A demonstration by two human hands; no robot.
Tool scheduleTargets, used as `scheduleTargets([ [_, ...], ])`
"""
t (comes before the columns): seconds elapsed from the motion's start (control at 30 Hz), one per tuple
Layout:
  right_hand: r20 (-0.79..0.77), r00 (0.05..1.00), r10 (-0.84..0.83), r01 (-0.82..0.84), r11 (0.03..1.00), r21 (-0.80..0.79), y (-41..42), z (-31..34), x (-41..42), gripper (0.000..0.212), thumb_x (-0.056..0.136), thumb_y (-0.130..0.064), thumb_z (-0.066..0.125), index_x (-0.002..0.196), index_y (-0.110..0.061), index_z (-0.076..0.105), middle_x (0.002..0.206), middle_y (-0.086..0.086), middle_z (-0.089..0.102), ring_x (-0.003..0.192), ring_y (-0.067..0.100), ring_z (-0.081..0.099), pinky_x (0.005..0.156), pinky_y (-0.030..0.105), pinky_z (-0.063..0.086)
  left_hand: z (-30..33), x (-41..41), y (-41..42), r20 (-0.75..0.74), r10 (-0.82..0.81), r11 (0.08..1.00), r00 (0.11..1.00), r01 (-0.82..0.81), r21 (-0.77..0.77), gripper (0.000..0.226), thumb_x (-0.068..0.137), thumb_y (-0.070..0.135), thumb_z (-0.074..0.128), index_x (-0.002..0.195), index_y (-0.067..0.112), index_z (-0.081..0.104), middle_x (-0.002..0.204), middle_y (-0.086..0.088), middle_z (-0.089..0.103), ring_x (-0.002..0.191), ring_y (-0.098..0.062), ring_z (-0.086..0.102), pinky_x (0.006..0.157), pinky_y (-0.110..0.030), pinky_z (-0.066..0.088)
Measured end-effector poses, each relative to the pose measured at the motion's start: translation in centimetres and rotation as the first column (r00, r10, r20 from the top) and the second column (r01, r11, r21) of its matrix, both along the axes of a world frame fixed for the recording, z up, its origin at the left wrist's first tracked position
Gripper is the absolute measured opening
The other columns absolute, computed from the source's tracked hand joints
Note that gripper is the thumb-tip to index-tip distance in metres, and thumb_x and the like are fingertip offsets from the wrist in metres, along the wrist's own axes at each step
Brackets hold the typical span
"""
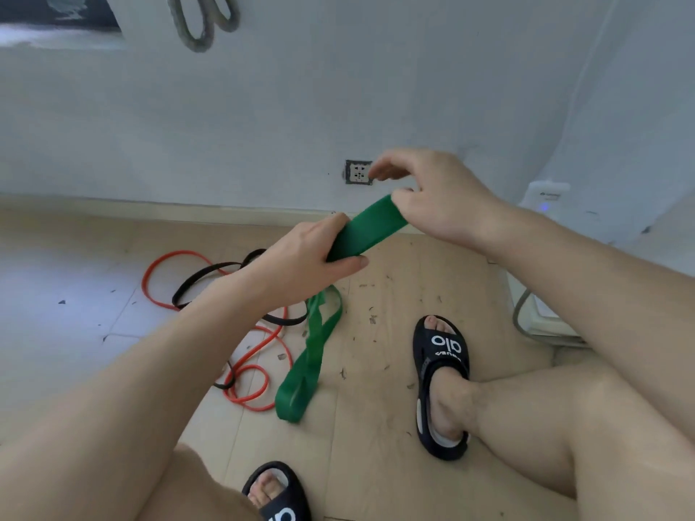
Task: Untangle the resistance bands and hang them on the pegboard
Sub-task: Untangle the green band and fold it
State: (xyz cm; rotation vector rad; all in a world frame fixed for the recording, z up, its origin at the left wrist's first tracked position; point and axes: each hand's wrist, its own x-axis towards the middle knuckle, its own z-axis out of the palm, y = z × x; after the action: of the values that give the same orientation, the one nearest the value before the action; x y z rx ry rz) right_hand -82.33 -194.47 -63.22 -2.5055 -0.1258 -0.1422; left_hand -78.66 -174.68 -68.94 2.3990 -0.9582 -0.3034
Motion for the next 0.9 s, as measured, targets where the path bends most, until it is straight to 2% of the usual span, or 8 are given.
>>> scheduleTargets([
  [0.27,0.389,0.906,0.166,-0.094,0.976,-0.197,2.8,1.2,-0.4,0.050,0.075,-0.001,0.035,0.112,-0.013,0.066,0.098,-0.003,0.073,0.093,0.024,0.062,0.089,0.039,0.048,1.6,-0.7,0.3,0.028,0.011,0.998,1.000,-0.012,0.063,0.020,0.097,0.037,0.065,0.093,0.026,0.049,0.083,0.002,0.058,0.073,-0.017,0.056,0.062,-0.028,0.045],
  [0.33,0.333,0.919,0.211,-0.168,0.974,-0.152,3.8,0.9,-1.0,0.036,0.092,-0.011,0.041,0.118,-0.015,0.065,0.100,-0.001,0.073,0.093,0.023,0.065,0.085,0.039,0.050,1.9,-1.3,0.1,0.044,0.013,0.998,0.999,-0.015,0.062,0.018,0.095,0.033,0.068,0.093,0.025,0.052,0.084,0.005,0.060,0.075,-0.015,0.060,0.064,-0.024,0.048],
  [0.4,0.121,0.965,0.231,-0.214,0.967,-0.139,4.7,0.6,-1.4,0.029,0.105,-0.028,0.038,0.120,-0.023,0.062,0.105,0.000,0.072,0.099,0.023,0.064,0.085,0.039,0.049,2.2,-1.9,-0.1,0.050,0.023,1.000,0.998,-0.022,-0.001,0.017,0.090,0.029,0.071,0.089,0.023,0.055,0.078,0.003,0.060,0.071,-0.016,0.061,0.061,-0.026,0.049],
  [0.47,-0.082,0.978,0.193,-0.203,0.971,-0.129,4.6,0.1,-1.7,0.037,0.109,-0.043,0.029,0.090,-0.031,0.058,0.090,-0.004,0.065,0.096,0.024,0.061,0.078,0.037,0.042,2.6,-2.5,-0.3,0.006,0.047,0.996,0.999,-0.047,-0.073,0.015,0.088,0.026,0.073,0.085,0.023,0.059,0.074,0.002,0.063,0.066,-0.010,0.060,0.059,-0.026,0.050],
  [0.63,-0.122,0.986,0.109,-0.104,0.993,0.052,3.5,-0.6,-1.4,0.053,0.109,-0.048,0.033,0.074,-0.015,0.055,0.072,-0.001,0.059,0.067,0.016,0.055,0.069,0.038,0.044,3.7,-3.5,-0.4,-0.105,0.052,0.985,0.993,-0.068,-0.159,0.025,0.091,0.022,0.075,0.086,0.039,0.056,0.064,0.033,0.061,0.059,0.010,0.055,0.056,-0.006,0.039],
  [0.7,-0.046,0.997,0.067,-0.059,0.988,0.144,3.5,-0.3,-1.1,0.045,0.107,-0.042,0.044,0.072,-0.016,0.052,0.065,-0.004,0.052,0.059,0.012,0.047,0.061,0.033,0.038,3.8,-3.4,-0.3,-0.139,0.053,0.977,0.989,-0.081,-0.199,0.020,0.088,0.026,0.078,0.093,0.032,0.059,0.069,0.021,0.063,0.059,0.001,0.054,0.057,-0.012,0.043],
  [0.8,0.004,1.000,-0.014,0.011,0.933,0.361,3.5,0.8,-0.9,0.032,0.103,-0.035,0.055,0.088,-0.009,0.065,0.059,-0.006,0.049,0.048,0.007,0.043,0.053,0.026,0.037,3.0,-3.3,-0.1,-0.190,0.063,0.992,0.980,-0.082,-0.095,0.030,0.083,0.036,0.080,0.095,0.017,0.060,0.083,-0.003,0.065,0.070,-0.019,0.058,0.074,-0.040,0.056],
  [0.9,-0.008,0.999,-0.043,0.040,0.808,0.588,3.4,1.9,-1.0,0.029,0.101,-0.030,0.060,0.092,-0.003,0.063,0.054,-0.005,0.043,0.044,0.011,0.040,0.048,0.027,0.038,2.0,-3.2,0.1,-0.236,0.084,0.986,0.968,-0.115,-0.124,0.046,0.078,0.050,0.078,0.094,0.014,0.056,0.079,0.002,0.055,0.068,-0.014,0.052,0.072,-0.043,0.053],
])
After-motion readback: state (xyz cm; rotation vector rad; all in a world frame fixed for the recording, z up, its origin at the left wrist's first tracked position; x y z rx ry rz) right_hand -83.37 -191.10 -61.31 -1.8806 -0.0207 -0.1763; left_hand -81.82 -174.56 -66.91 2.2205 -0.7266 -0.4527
